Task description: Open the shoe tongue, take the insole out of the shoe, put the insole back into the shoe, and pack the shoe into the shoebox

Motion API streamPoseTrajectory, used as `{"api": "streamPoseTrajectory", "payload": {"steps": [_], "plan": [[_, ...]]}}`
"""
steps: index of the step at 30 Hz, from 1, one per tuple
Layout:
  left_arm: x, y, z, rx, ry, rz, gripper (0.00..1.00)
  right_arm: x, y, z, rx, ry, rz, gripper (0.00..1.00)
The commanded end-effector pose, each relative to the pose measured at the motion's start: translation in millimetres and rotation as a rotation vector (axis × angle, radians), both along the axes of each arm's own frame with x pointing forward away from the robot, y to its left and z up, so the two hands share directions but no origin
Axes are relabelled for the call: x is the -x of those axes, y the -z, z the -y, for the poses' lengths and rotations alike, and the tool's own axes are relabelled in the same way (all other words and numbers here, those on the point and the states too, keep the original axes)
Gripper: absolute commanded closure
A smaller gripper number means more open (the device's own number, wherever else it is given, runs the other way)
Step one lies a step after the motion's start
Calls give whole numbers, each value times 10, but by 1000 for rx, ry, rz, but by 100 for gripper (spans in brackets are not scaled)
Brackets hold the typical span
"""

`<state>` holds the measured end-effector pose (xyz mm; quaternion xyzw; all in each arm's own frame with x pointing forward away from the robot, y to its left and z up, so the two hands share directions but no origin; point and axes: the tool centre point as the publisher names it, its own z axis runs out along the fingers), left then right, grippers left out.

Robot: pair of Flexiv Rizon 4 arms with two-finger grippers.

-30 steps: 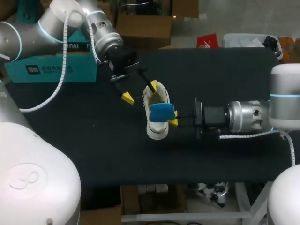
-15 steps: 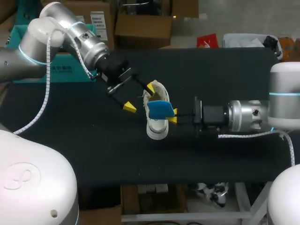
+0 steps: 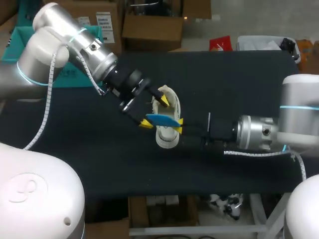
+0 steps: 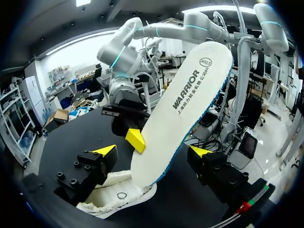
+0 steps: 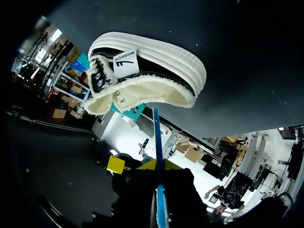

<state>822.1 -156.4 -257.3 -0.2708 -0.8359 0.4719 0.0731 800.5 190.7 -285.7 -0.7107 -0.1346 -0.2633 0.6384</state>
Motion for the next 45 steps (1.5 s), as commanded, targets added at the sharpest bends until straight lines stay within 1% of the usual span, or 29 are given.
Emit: {"api": "streamPoseTrajectory", "payload": {"steps": [1,2,5,9,13,14,18,20,22,25,27,29,31,35,38,40,41,43,45], "plan": [[35,71,-51,108,-233,129,0,-5,28,46,-34,13,-3,100],[29,91,-56,115,-241,136,0,-10,20,51,-37,18,-8,100],[7,158,-71,137,-206,144,0,-41,22,50,-32,28,4,100],[-46,250,-67,141,-197,149,0,-138,105,23,-38,34,18,100],[-71,289,-73,140,-194,167,1,-213,147,-14,-49,31,39,100],[-80,294,-77,151,-183,171,1,-239,154,-22,-48,32,39,100],[-139,328,-89,147,-194,177,2,-316,163,-53,-30,43,45,100],[-155,340,-84,140,-195,187,9,-348,167,-59,-20,53,45,100],[-184,339,-96,142,-193,184,13,-378,173,-53,-23,54,48,100],[-247,354,-103,128,-197,185,25,-422,194,-52,-17,61,42,100],[-293,375,-108,120,-195,186,29,-442,206,-51,-17,62,40,100],[-335,405,-111,111,-198,185,35,-451,212,-50,-18,63,38,100],[-380,436,-112,107,-202,182,35,-455,214,-48,-21,64,37,100],[-462,495,-83,102,-213,177,42,-452,213,-52,-24,67,35,100],[-530,511,-53,104,-239,184,42,-454,221,-58,-23,70,34,100],[-547,510,-42,103,-242,188,43,-465,239,-61,-24,72,31,100],[-550,508,-36,101,-244,195,44,-471,249,-62,-24,73,29,100],[-563,508,-21,101,-243,197,51,-483,265,-65,-28,73,28,100],[-587,516,-8,101,-242,200,53,-500,287,-66,-33,72,26,100]]}}
